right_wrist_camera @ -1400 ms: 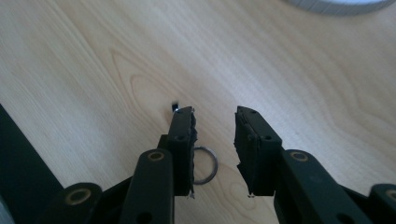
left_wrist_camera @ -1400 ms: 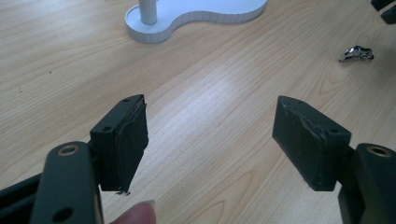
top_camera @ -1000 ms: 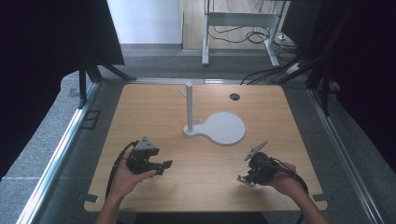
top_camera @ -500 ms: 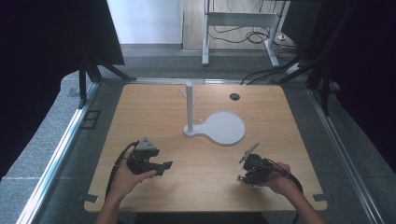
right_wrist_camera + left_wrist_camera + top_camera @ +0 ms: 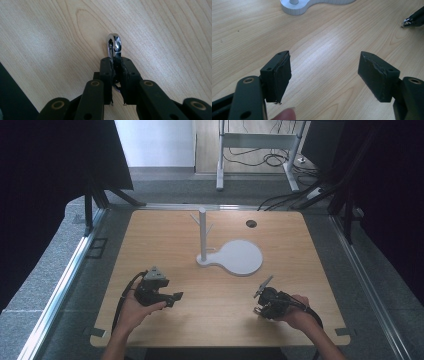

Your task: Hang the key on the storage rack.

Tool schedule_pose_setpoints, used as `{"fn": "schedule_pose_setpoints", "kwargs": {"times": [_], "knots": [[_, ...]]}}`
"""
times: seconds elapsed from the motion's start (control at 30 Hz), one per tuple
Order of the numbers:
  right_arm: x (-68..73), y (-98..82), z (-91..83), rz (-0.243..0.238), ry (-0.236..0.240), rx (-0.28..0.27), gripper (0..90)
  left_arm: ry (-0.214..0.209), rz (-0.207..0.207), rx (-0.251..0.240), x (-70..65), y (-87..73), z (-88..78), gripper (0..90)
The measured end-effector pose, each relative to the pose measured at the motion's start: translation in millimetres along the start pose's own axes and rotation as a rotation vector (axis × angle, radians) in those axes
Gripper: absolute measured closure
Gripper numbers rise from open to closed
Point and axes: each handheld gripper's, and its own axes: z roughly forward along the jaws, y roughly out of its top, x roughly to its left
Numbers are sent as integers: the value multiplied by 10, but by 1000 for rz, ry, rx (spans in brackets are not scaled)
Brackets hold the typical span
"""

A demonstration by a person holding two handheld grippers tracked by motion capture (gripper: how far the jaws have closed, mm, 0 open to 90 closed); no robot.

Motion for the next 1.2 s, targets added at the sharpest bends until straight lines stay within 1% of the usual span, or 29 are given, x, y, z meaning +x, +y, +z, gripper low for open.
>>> {"fn": "schedule_pose_setpoints", "kwargs": {"times": [0.23, 0.27, 0.33, 0.57, 0.97, 1.07, 1.1, 1.2], "knots": [[21, -9, -6, -7, -12, -4, 820, 2, -1, 4, 4, -6, 17, 272], [24, -7, -6, -17, -14, -3, 821, 3, 1, 3, 2, -5, 20, 272], [37, -4, -6, -13, -12, -4, 821, 4, 1, 5, -2, -5, 20, 272], [50, -11, -9, -24, -20, -4, 827, 3, 7, 5, 1, -8, 33, 272], [72, -28, -18, -5, -37, -2, 833, 8, 8, 10, 4, -14, 56, 271], [70, -33, -18, -5, -40, -6, 833, 8, 9, 11, 5, -16, 62, 271], [74, -32, -28, 3, -47, -8, 833, 8, 10, 12, 4, -17, 65, 271], [70, -33, -51, 6, -51, -17, 834, 8, 11, 13, 4, -17, 66, 270]]}}
